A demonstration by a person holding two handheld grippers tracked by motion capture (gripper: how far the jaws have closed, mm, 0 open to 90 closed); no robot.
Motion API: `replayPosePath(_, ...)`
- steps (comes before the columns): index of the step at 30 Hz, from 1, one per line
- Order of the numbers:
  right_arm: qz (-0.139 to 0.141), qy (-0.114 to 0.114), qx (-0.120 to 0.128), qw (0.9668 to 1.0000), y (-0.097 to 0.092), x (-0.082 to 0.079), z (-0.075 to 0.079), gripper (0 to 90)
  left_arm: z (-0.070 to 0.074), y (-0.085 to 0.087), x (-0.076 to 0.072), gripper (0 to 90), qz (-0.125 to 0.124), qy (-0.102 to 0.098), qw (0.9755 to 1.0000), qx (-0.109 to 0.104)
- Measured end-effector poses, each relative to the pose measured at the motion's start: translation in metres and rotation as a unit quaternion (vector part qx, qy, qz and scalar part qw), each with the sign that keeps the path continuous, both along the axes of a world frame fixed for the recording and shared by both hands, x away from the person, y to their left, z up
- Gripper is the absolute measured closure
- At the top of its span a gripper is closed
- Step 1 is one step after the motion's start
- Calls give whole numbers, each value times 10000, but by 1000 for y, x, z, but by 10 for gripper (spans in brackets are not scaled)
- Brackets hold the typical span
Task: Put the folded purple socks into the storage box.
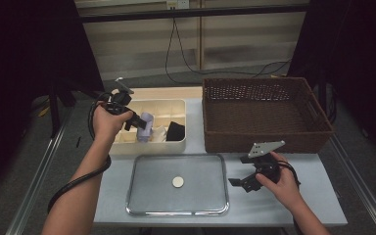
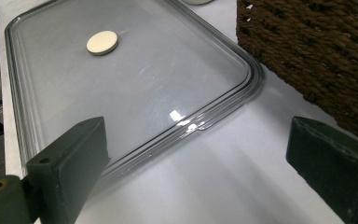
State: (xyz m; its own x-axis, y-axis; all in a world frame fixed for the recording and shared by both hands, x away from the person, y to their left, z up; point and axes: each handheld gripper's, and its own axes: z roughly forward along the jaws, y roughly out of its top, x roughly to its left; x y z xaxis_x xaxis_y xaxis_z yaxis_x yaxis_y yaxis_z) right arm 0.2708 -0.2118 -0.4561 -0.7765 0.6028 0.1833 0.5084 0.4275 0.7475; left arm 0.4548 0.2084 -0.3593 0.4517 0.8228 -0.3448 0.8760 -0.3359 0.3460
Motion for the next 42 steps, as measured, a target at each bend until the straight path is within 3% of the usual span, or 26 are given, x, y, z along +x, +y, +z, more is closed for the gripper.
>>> replayPosePath(14,29,3,18,10000,1,0,0,49,-26,1,4,743,169,161,9996,153)
replayPosePath(25,43,-2,-8,10000,2,0,0,49,-43,-2,1,747,239,176,9991,308)
replayPosePath(30,62,1,-20,10000,3,0,0,49,-49,-1,0,742,247,177,9991,303)
replayPosePath(35,92,9,-8,10000,4,0,-1,50,-61,-4,-3,721,71,290,9982,519)
replayPosePath(37,78,7,-12,10000,4,0,0,49,-65,-5,-4,706,108,285,9985,455)
replayPosePath(40,83,8,-11,10000,4,0,0,49,-61,-4,-4,678,98,343,9987,365)
replayPosePath(42,76,3,1,10000,3,0,0,49,-57,-3,-4,594,165,344,9989,263)
